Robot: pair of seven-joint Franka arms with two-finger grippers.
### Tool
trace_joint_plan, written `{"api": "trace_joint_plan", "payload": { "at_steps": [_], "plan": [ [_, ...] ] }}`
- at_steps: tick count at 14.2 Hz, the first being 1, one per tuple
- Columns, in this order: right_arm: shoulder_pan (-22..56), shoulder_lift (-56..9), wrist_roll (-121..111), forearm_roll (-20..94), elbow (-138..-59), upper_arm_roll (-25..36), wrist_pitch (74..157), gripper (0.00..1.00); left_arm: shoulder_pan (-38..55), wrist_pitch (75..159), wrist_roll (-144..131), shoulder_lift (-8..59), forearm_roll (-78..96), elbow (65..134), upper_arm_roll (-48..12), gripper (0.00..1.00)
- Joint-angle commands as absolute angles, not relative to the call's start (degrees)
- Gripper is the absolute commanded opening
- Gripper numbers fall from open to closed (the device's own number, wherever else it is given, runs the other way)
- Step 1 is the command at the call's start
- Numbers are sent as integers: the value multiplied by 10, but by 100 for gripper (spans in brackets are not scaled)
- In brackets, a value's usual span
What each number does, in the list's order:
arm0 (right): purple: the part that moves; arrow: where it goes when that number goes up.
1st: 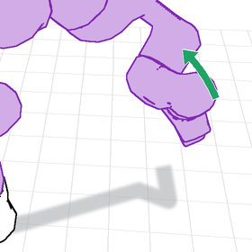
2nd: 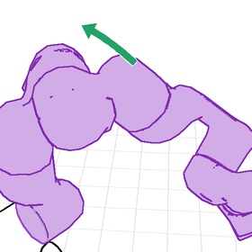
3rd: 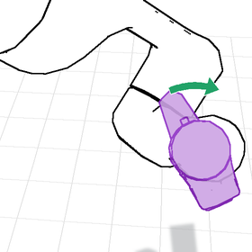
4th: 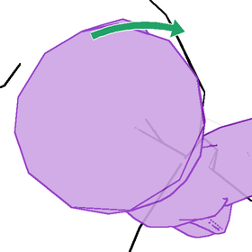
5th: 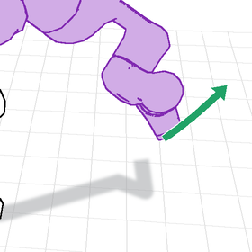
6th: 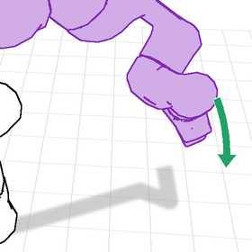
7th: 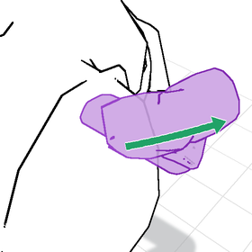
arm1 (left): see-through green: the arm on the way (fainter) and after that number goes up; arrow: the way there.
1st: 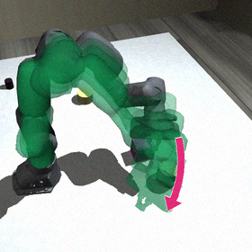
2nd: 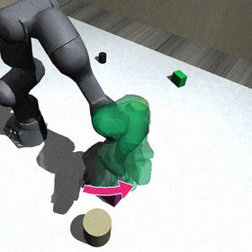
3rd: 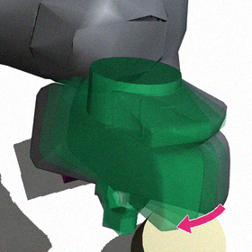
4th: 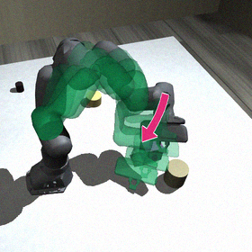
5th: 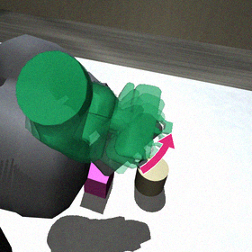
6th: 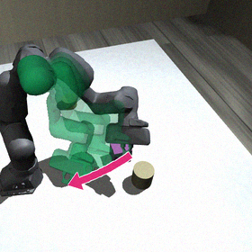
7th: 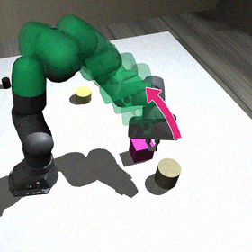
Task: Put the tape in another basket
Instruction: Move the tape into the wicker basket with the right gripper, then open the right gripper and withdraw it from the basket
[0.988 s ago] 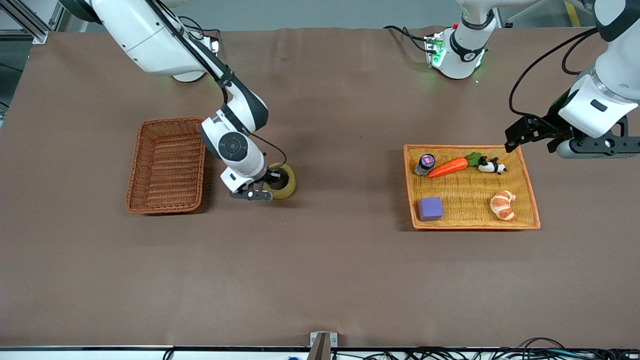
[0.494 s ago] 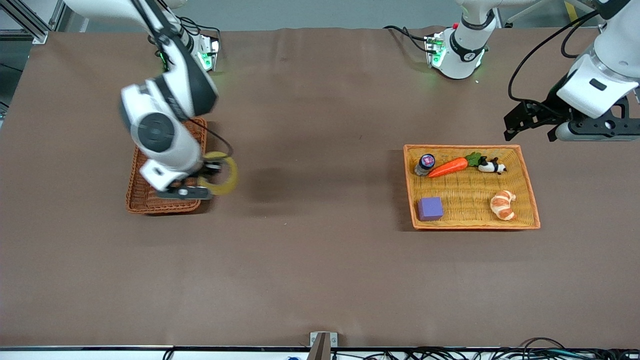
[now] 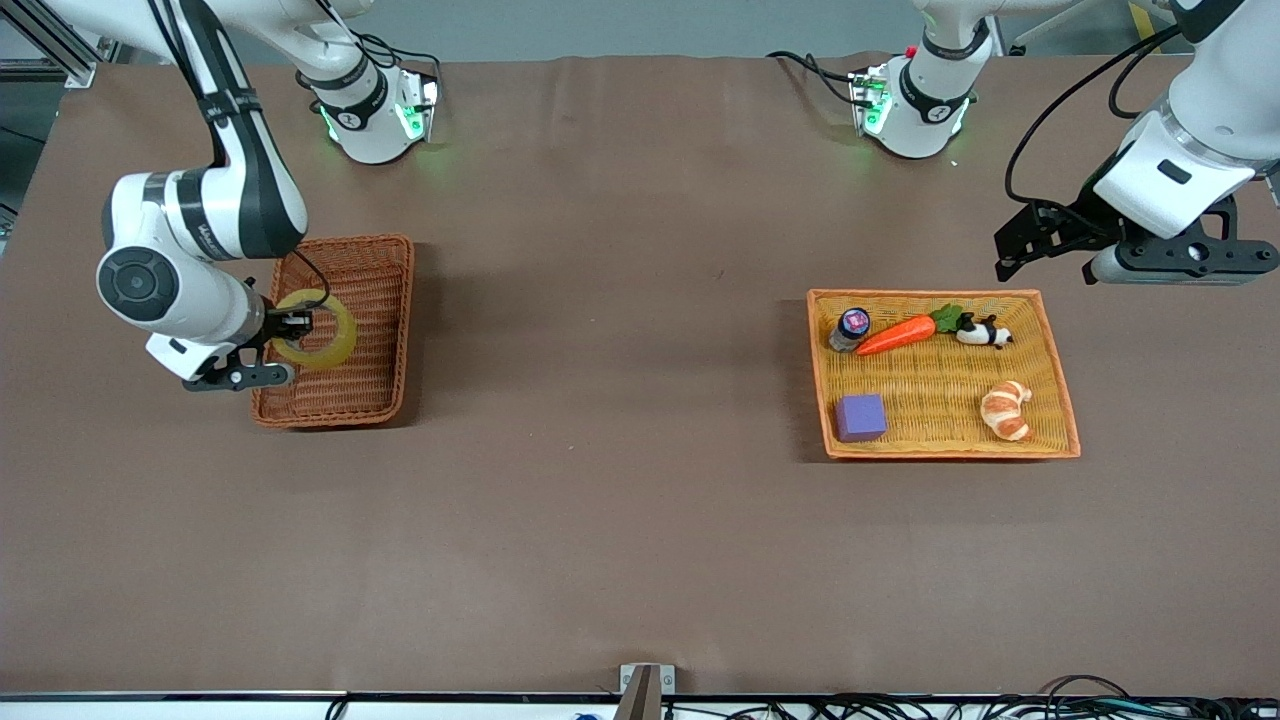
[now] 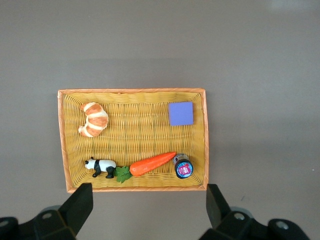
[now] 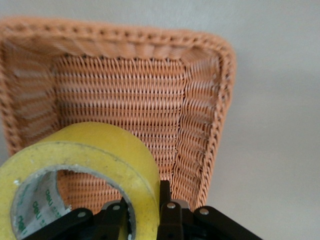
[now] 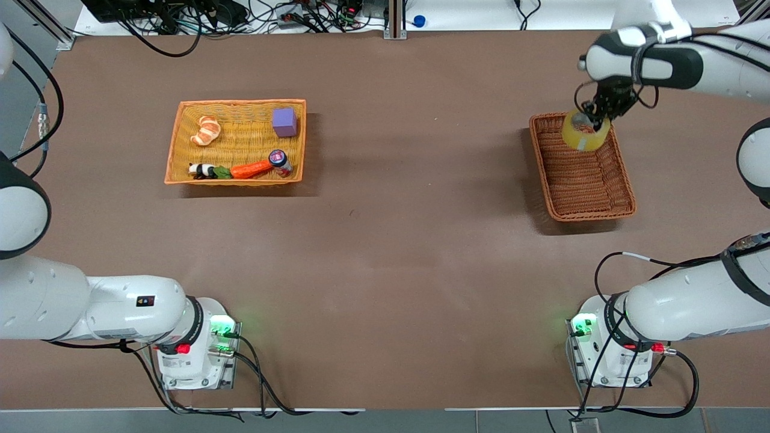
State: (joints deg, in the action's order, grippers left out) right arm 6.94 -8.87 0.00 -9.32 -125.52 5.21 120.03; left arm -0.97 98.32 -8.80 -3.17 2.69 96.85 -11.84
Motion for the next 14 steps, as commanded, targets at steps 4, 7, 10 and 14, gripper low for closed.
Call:
{"api": "trace_joint_plan", "payload": {
  "at_steps": [4, 7, 10, 14],
  "plan": [
    [69, -78, -13, -96, -1383, 66, 1352, 4, 34, 963, -83, -28, 21, 966, -73, 100],
    [67, -79, -15, -97, -1421, 67, 1396, 35, 28, 963, -79, -28, 20, 967, -73, 100],
    [64, -76, -30, -98, -1412, 68, 1395, 100, 29, 962, -92, -22, -16, 964, -75, 100],
    [67, -28, 16, -97, -1322, 60, 1355, 100, 28, 961, -90, -19, -12, 962, -76, 100]
  ]
}}
